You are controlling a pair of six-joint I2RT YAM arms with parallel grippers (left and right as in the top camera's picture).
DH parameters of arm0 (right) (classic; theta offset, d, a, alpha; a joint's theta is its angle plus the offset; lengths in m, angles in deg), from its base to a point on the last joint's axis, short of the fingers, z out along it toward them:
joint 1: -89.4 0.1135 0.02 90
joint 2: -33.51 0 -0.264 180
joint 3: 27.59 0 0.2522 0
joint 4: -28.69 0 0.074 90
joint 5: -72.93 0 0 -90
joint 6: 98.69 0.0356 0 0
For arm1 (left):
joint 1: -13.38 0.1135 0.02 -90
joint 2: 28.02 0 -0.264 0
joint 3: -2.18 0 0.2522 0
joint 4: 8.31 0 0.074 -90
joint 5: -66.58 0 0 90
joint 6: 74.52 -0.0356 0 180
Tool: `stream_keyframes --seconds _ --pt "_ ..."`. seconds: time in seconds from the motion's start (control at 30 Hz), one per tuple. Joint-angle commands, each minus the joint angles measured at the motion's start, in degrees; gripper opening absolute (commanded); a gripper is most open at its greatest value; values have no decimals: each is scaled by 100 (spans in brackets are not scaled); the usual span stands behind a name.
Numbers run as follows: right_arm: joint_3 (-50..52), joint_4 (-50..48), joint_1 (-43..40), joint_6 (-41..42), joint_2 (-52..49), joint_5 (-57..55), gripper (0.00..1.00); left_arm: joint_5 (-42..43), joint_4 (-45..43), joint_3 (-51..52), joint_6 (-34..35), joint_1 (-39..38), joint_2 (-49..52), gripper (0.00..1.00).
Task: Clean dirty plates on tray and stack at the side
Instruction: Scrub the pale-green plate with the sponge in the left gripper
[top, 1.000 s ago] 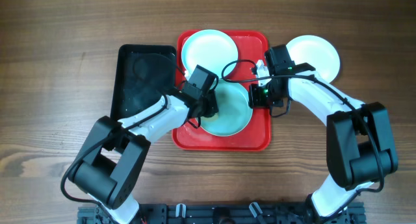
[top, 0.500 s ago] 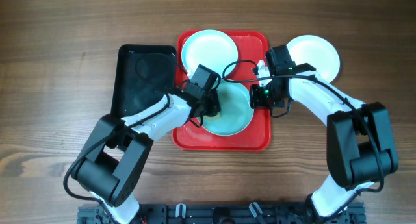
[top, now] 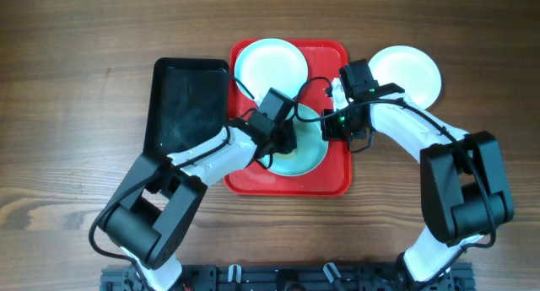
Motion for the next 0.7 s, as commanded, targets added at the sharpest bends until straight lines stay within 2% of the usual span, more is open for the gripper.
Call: stream_keyframes --seconds 0.0,0.27,0.5,0.67 --pt "20 -83 254 39 -122 509 4 782 -192 140 170 -201 339 4" --pt "20 -90 260 37 -122 507 4 1506 -815 140 321 -199 339 6" --pt "20 -85 254 26 -122 481 4 1784 -859 7 407 -79 188 4" --pt "20 -85 254 24 -122 442 4 1375 -612 -52 24 431 -533 4"
